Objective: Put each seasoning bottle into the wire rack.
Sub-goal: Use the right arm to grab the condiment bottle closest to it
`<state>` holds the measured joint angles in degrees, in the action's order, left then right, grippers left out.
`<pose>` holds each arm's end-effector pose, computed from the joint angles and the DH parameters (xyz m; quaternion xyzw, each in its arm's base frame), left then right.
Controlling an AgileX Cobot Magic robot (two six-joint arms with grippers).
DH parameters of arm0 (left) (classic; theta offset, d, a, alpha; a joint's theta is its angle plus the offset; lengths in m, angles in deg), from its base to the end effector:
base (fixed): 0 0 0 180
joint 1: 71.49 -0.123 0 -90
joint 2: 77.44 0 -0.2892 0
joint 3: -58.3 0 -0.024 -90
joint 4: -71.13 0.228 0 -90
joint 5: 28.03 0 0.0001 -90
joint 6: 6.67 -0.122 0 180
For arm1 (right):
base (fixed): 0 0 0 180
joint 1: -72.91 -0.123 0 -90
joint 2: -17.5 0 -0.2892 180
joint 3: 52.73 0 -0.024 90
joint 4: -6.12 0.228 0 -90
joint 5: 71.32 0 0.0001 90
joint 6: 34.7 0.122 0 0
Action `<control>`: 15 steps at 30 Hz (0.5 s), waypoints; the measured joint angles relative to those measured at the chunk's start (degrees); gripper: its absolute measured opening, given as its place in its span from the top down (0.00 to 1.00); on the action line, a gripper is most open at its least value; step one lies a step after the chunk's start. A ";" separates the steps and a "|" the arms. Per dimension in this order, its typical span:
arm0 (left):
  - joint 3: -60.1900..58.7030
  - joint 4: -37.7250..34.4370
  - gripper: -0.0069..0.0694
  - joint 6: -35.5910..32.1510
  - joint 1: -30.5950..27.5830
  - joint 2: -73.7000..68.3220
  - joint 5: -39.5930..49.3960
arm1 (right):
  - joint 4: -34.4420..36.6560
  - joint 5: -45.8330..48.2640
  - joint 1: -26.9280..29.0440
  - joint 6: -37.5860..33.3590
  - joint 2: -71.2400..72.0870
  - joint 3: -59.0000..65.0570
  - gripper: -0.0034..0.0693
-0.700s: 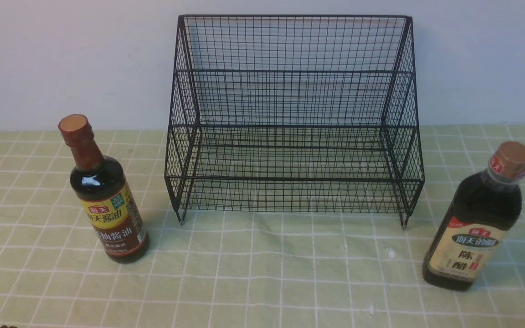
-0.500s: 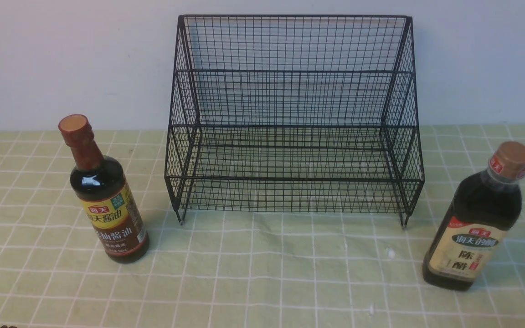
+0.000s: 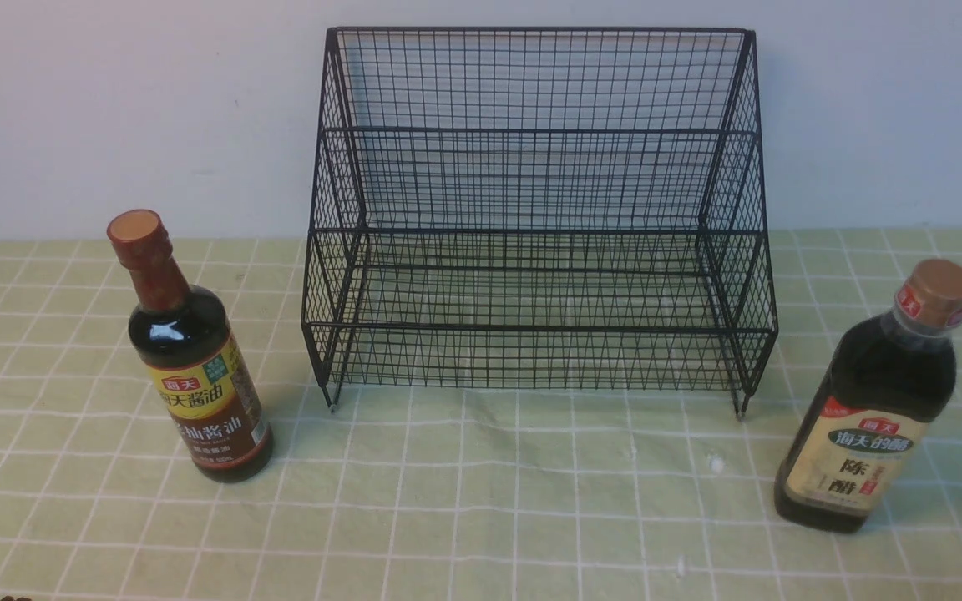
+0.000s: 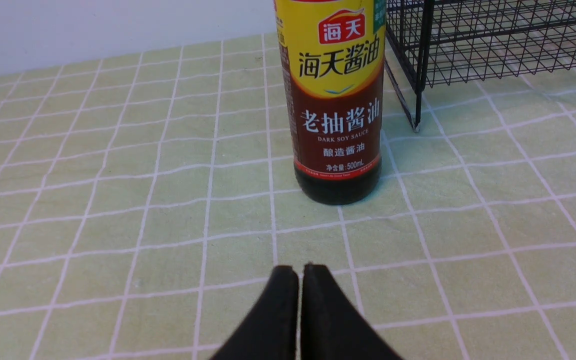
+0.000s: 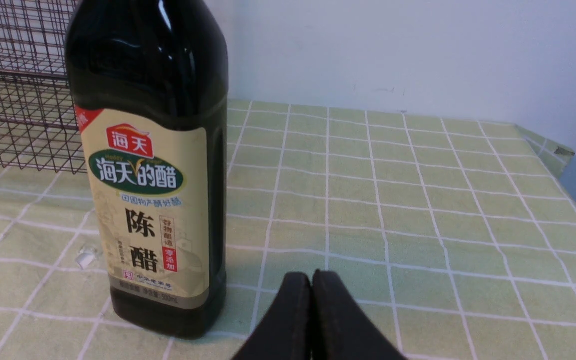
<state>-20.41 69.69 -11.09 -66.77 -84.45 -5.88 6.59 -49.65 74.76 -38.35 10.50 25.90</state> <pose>0.0543 -0.0056 0.1617 0.0578 0.8062 -0.0122 0.5886 0.0549 -0.0014 0.1632 -0.0105 0.8053 -0.0250 0.5922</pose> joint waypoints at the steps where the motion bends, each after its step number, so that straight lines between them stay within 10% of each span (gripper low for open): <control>1: 0.00 0.00 0.92 0.00 0.00 0.00 0.00 | 0.00 0.00 0.00 0.00 0.00 0.00 0.97; 15: 0.00 0.00 0.92 0.00 0.00 0.00 0.00 | 5.86 -4.12 0.00 2.01 0.00 0.27 0.97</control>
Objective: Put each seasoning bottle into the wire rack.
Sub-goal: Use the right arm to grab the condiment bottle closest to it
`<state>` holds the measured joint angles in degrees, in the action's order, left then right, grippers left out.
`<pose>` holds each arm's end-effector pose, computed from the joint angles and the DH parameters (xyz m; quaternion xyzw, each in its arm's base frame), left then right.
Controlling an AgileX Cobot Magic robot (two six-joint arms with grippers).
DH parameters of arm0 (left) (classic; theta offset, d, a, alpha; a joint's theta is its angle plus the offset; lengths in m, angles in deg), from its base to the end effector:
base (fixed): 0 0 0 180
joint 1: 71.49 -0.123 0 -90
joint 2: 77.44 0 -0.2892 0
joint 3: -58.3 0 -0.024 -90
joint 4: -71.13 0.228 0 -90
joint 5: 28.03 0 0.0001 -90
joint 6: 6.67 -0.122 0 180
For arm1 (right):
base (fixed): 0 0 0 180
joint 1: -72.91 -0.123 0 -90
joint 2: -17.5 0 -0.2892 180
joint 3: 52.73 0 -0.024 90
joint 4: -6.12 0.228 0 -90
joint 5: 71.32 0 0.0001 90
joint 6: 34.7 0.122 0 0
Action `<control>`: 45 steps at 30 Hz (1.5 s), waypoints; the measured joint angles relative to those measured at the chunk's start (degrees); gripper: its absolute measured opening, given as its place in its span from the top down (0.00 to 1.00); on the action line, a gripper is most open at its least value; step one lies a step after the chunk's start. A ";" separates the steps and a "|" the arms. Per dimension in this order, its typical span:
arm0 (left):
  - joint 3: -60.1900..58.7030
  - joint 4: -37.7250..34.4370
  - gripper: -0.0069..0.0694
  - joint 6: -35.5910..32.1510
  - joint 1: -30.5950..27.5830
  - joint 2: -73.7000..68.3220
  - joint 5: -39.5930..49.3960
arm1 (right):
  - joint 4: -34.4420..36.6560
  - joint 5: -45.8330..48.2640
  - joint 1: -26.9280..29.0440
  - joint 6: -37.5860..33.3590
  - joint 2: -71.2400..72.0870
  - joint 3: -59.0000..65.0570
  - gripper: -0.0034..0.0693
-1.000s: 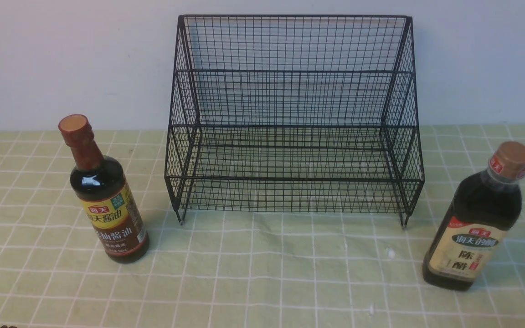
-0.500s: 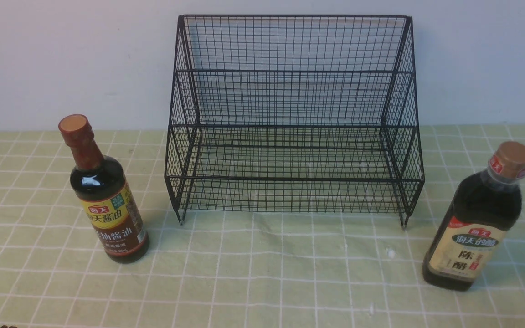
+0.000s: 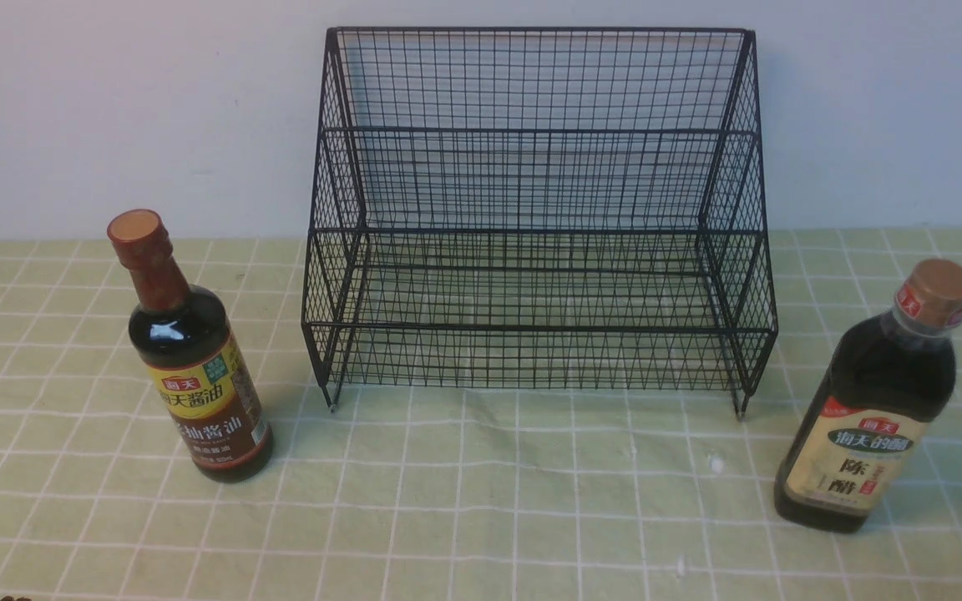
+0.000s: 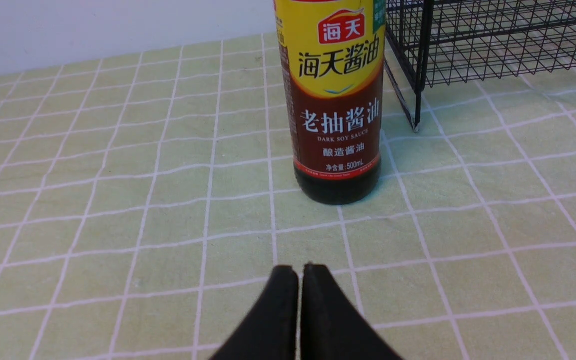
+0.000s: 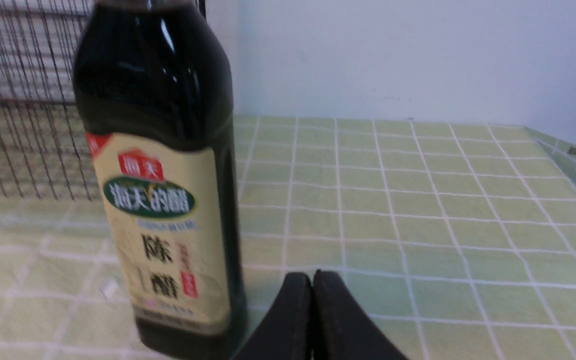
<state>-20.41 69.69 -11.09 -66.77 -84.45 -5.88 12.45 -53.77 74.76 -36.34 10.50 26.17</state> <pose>0.0543 -0.0056 0.1617 0.0578 0.8062 -0.0122 0.5886 0.0574 0.0022 0.1702 0.0325 0.7838 0.0268 0.6196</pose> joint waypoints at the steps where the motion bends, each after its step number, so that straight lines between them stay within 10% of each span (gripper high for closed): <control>1: 0.00 0.00 0.92 0.00 0.00 0.00 0.00 | 0.54 -0.39 0.00 0.20 0.00 0.00 0.97; 9: 0.00 0.00 0.92 0.00 0.00 0.00 0.00 | 23.95 -17.55 0.00 7.09 0.00 0.00 0.97; 20: 0.00 0.00 0.92 0.00 0.00 0.00 0.00 | 28.67 -22.58 0.00 8.22 0.00 -0.59 0.97; 37: 0.00 0.00 0.92 0.00 0.00 0.00 0.00 | 19.36 22.49 0.00 -13.10 -34.80 -48.85 0.94; 45: 0.00 0.00 0.92 0.00 0.00 0.00 0.00 | 29.25 24.74 0.00 -33.90 -52.81 -52.64 0.60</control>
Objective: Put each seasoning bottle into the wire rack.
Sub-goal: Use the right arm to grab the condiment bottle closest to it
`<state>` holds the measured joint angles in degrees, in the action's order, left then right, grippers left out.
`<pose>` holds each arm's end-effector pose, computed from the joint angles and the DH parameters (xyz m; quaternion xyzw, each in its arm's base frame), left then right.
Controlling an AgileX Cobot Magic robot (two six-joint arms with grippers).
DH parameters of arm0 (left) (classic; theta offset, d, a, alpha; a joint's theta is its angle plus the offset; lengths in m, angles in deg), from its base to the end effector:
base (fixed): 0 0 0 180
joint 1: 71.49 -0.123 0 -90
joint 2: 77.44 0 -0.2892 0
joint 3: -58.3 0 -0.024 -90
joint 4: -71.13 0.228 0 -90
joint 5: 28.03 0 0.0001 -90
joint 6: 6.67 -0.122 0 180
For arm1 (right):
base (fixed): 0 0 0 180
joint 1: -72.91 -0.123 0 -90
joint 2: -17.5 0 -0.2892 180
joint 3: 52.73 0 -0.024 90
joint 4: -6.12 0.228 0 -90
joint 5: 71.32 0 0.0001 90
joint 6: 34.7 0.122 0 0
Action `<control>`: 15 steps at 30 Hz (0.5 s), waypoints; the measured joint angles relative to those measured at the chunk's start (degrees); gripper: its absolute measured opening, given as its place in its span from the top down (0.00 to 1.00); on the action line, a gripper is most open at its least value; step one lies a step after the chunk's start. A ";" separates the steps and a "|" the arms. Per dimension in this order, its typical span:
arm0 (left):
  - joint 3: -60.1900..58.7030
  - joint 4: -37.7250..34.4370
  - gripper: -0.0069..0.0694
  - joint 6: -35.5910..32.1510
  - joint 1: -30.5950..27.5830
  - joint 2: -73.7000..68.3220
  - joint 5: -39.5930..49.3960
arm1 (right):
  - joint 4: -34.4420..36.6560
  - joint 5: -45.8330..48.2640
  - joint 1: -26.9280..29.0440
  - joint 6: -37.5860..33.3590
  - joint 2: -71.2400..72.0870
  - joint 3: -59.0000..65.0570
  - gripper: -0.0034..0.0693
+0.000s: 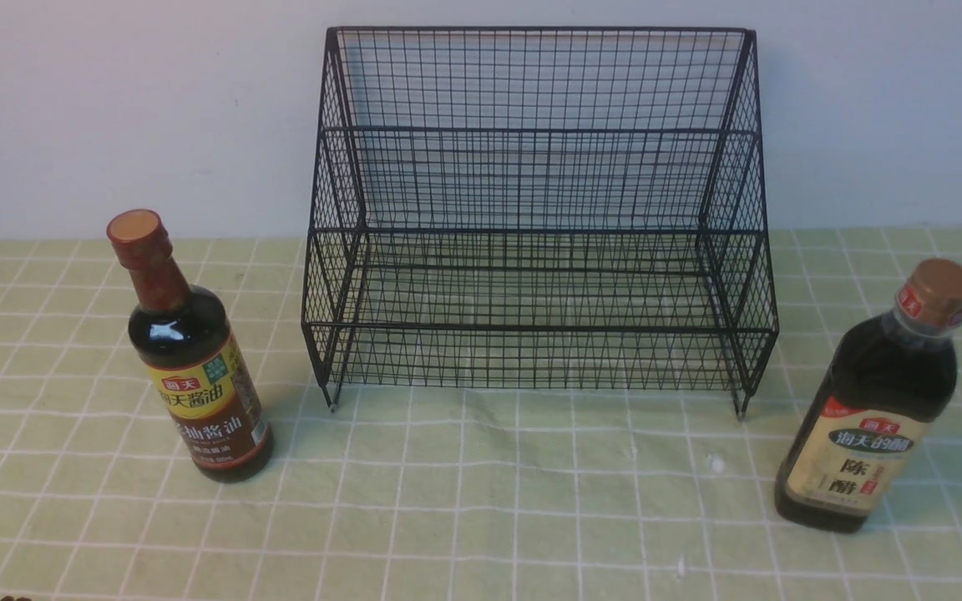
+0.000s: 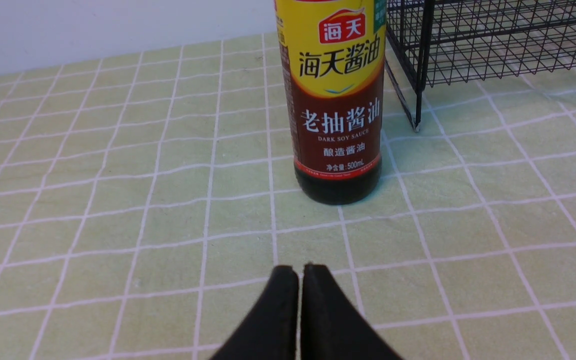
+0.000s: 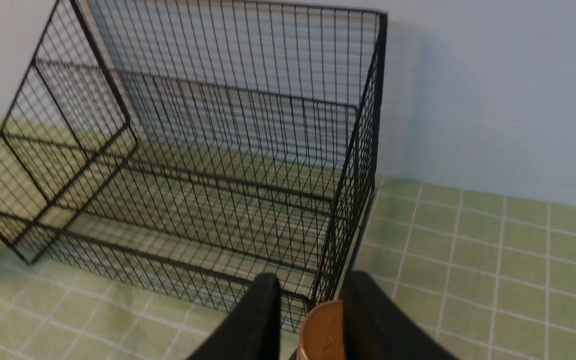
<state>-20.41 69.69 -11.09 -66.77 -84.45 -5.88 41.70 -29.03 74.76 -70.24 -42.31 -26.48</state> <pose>0.0543 -0.0056 0.1617 0.0578 0.8062 -0.0122 0.5886 0.1764 0.0421 0.3521 -0.1394 0.8533 0.1356 0.4838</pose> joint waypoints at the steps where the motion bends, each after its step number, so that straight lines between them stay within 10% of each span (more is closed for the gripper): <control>1: 0.00 0.00 0.92 0.00 0.00 0.00 0.00 | 0.56 -0.07 0.00 -2.31 -2.27 0.00 0.53; 8: 0.00 0.00 0.92 0.00 0.00 0.00 0.00 | 1.39 -1.39 0.00 -6.18 -9.03 0.00 0.16; 15: 0.00 0.00 0.92 0.00 0.00 0.00 0.00 | 2.30 -0.16 0.00 -7.39 -12.44 0.00 0.10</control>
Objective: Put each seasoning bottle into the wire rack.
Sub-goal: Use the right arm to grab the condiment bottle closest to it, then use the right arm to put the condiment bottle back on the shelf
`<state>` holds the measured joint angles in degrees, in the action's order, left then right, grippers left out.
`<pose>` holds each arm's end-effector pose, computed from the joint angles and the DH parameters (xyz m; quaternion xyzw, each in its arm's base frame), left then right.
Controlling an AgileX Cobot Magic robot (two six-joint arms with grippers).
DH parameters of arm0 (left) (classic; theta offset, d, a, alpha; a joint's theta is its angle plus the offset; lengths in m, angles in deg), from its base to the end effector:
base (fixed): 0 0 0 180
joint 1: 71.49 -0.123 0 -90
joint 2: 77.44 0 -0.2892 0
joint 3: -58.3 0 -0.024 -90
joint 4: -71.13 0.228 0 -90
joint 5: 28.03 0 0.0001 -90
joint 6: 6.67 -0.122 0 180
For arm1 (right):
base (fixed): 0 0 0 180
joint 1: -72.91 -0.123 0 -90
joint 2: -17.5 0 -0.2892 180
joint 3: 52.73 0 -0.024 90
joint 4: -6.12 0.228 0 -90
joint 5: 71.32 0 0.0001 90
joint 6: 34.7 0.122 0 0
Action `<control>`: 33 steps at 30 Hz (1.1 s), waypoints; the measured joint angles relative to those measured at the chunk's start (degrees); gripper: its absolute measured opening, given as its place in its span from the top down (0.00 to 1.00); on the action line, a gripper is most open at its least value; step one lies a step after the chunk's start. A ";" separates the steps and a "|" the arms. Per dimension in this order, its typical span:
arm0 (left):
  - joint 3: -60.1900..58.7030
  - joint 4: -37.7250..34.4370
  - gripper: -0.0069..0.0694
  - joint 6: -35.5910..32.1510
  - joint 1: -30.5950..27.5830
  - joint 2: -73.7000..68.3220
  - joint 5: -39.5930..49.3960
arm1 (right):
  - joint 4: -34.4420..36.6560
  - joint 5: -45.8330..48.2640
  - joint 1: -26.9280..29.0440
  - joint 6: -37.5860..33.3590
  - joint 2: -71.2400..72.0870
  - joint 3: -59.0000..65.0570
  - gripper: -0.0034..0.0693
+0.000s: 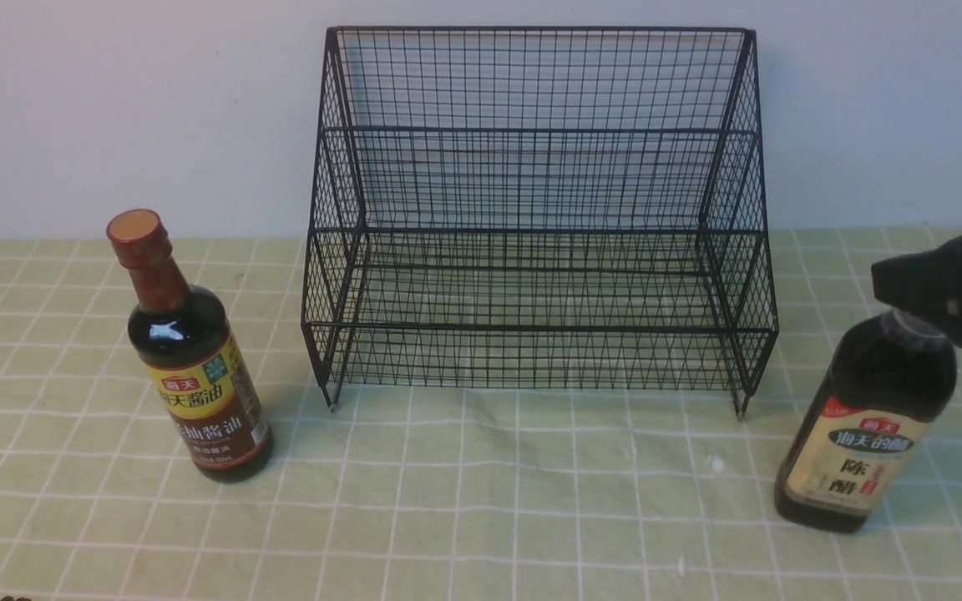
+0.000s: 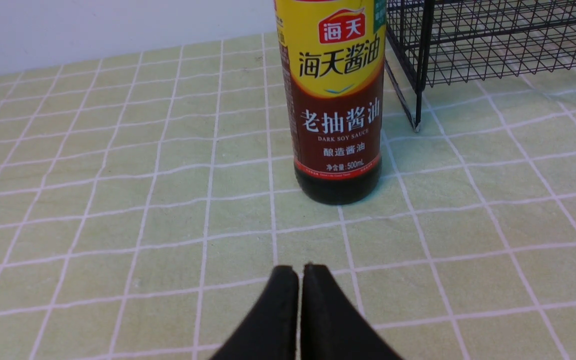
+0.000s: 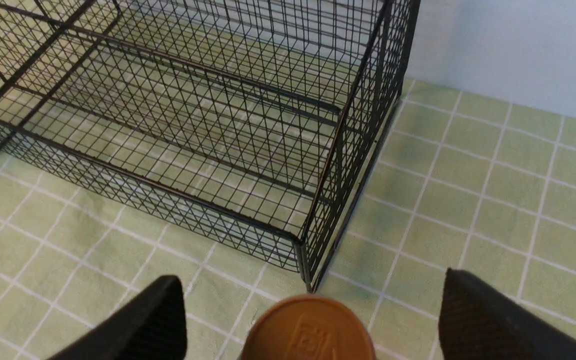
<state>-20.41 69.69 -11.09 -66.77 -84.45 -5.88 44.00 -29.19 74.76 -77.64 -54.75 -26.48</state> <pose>0.0543 -0.0056 0.1617 0.0578 0.8062 -0.0122 0.5886 0.2222 0.0431 0.3112 -0.1690 0.8877 0.1431 0.4036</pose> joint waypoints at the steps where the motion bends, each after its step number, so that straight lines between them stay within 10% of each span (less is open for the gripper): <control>1: 0.00 0.00 0.92 0.00 0.00 0.00 0.00 | 0.00 0.00 0.00 -0.06 -0.09 0.00 0.10; 7: 0.00 0.00 0.92 0.00 0.00 0.00 0.00 | -0.05 0.25 0.00 -0.78 -3.26 0.00 0.13; 14: 0.00 0.00 0.92 0.00 0.00 0.00 0.00 | -0.49 2.59 0.00 -1.41 -4.61 -0.05 0.51; 33: 0.00 0.00 0.92 0.00 0.00 0.00 0.00 | -1.04 24.44 0.00 0.25 -3.29 -22.34 0.51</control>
<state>-20.41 69.69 -11.09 -66.77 -84.45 -5.88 42.96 -4.75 74.76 -77.39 -58.04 -48.82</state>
